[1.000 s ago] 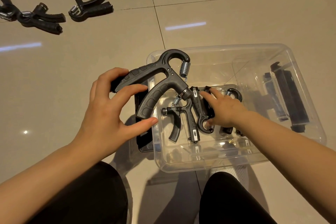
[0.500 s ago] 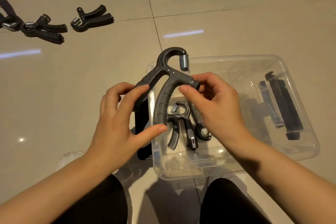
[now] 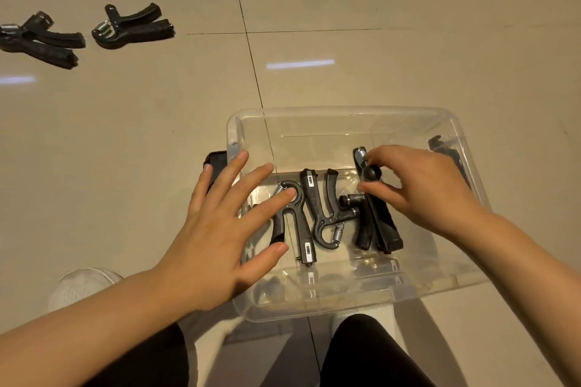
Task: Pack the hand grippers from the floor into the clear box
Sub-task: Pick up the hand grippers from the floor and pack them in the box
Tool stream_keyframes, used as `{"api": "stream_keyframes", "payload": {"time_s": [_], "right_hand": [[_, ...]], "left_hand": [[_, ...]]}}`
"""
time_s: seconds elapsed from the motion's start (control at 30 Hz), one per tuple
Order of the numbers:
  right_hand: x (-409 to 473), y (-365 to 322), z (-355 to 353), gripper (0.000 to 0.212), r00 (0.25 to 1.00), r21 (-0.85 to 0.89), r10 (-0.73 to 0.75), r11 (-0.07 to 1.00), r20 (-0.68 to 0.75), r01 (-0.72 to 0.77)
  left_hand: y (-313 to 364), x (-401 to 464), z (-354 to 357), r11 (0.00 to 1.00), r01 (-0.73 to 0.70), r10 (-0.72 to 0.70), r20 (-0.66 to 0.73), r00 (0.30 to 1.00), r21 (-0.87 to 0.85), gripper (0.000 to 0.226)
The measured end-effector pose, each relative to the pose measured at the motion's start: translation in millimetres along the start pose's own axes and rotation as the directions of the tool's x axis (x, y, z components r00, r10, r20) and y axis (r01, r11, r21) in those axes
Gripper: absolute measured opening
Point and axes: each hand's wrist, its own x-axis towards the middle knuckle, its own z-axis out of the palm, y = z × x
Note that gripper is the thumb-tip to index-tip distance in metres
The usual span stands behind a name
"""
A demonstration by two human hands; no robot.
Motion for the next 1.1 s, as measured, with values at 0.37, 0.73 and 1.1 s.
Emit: {"api": "stream_keyframes", "payload": {"time_s": [0.37,0.73,1.1], "right_hand": [[20,31,77,0.034,0.805,-0.451,-0.018,0.821,0.592,0.35],[13,45,93,0.039,0.82,-0.324,0.138,0.944,0.556,0.061],[6,53,99,0.046,0.794,-0.259,0.197,0.965,0.575,-0.052]], "left_hand": [[2,0,2,0.999,0.025,-0.026,-0.036,0.999,-0.03,0.052],[2,0,3,0.998,0.03,-0.033,-0.052,0.998,-0.051,0.053],[1,0,4,0.998,0.025,-0.028,-0.056,0.998,-0.053,0.051]]}}
